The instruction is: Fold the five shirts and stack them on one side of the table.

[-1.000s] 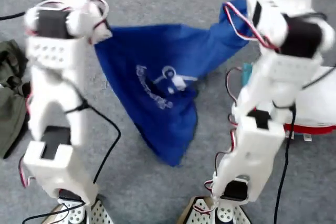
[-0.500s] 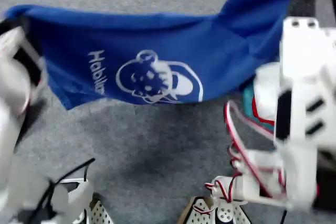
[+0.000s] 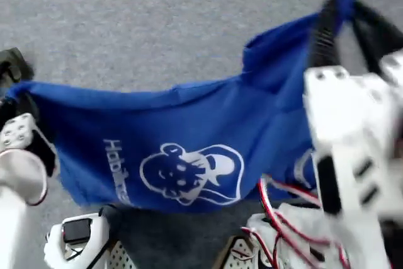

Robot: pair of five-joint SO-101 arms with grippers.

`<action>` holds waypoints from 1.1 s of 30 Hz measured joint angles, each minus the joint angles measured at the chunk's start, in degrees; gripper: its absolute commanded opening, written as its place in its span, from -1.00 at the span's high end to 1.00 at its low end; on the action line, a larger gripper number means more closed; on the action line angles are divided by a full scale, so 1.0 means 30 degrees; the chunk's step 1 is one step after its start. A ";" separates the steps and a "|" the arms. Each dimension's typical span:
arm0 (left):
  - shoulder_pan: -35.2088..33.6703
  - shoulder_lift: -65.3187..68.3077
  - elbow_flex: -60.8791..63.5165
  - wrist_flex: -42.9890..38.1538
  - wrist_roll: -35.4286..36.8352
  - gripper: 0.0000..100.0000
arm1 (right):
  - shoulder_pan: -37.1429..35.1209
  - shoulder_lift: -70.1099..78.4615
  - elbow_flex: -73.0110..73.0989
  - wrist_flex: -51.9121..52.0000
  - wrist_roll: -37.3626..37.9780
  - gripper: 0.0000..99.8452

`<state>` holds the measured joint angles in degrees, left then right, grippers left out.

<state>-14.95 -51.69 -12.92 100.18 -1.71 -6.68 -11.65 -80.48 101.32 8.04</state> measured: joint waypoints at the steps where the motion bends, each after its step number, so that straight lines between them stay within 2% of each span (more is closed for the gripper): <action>1: -0.0234 -0.0234 0.1231 0.0000 0.0000 0.96 | -0.0117 0.0000 0.1084 0.0029 0.0000 0.99; 4: -0.1524 -0.0410 0.4777 -0.1084 -0.0059 0.96 | -0.0293 0.0000 0.4542 0.0059 0.0000 0.99; 10: -0.4718 -0.0117 0.9905 -0.6183 -0.0088 0.96 | -0.1026 0.0059 1.0608 0.0029 0.0000 0.99; 20: -0.4718 -0.0264 1.4007 -0.7502 -0.0088 0.96 | -0.3223 0.1377 1.7143 -0.0938 0.0059 0.96; 27: -0.4425 -0.0293 1.9516 -0.9553 -0.0205 0.96 | -0.4982 0.3018 2.2212 -0.0059 0.3106 0.62; 33: -0.5011 -0.0293 2.4498 -1.1194 -0.2051 0.96 | -0.5333 0.1641 2.6872 -0.0029 0.5978 0.61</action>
<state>-29.98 -52.57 60.57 66.59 -7.87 -22.68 -6.73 0.13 101.23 25.98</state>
